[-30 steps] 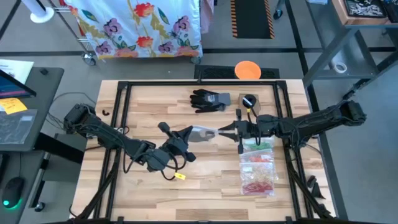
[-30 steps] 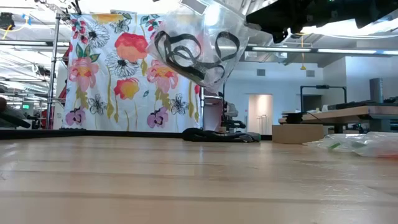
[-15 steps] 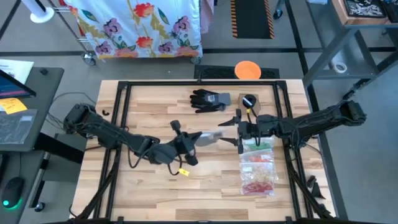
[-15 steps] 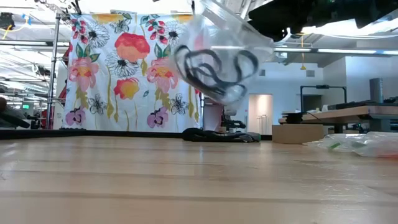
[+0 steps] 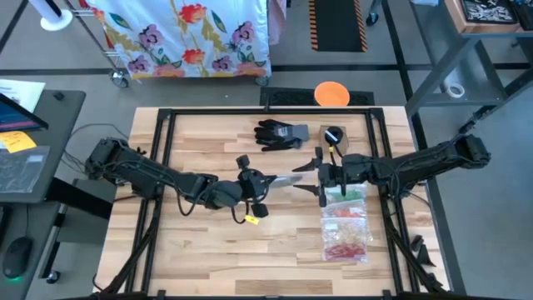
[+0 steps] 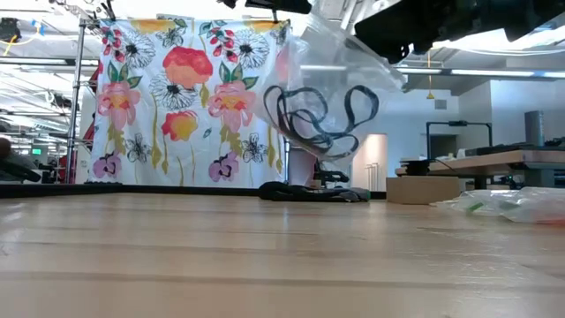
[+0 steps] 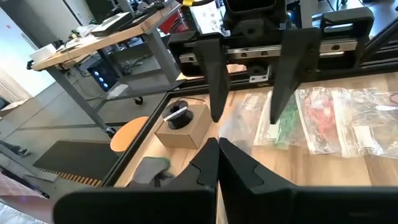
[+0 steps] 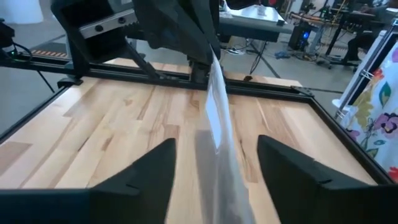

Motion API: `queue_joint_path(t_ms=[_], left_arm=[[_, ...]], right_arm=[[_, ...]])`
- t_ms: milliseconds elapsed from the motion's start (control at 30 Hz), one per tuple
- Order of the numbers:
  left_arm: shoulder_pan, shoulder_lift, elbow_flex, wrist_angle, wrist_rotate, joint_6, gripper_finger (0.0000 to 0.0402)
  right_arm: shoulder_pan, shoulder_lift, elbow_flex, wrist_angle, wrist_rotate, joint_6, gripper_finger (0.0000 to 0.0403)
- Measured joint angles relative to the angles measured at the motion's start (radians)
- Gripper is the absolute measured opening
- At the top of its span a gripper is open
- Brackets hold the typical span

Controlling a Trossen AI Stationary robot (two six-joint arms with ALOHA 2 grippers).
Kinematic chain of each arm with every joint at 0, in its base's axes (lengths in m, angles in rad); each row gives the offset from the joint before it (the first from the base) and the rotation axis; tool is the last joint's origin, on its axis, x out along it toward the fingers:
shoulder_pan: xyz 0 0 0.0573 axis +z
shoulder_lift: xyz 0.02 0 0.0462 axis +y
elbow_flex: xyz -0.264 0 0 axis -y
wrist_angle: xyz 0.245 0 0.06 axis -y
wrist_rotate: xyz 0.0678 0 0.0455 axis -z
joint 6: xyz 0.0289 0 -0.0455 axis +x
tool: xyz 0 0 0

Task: Sort rubber bands
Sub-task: Close the transparent zip bag containing the black rubber bands

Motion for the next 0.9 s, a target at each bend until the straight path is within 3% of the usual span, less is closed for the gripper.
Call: queue_joint_path(t_ms=[367, 633, 733, 900], left_arm=[[0.0, 0.0, 0.0, 0.008, 0.001, -0.002, 0.0], [0.01, 0.0, 0.0, 0.006, 0.118, 0.021, 0.0001], [0.018, 0.001, -0.001, -0.013, 0.144, 0.032, 0.0018], [0.03, 0.001, -0.001, -0.07, 0.146, -0.031, 0.0089]], right_arm=[[-0.002, 0.0, 0.0, -0.007, 0.0, 0.004, 0.0015], [-0.002, -0.004, 0.002, -0.026, 0.03, 0.013, 0.0003], [0.001, -0.028, 0.041, -0.149, 0.05, 0.042, 0.0002], [0.048, -0.103, 0.14, -0.487, 0.14, 0.15, 0.0001]])
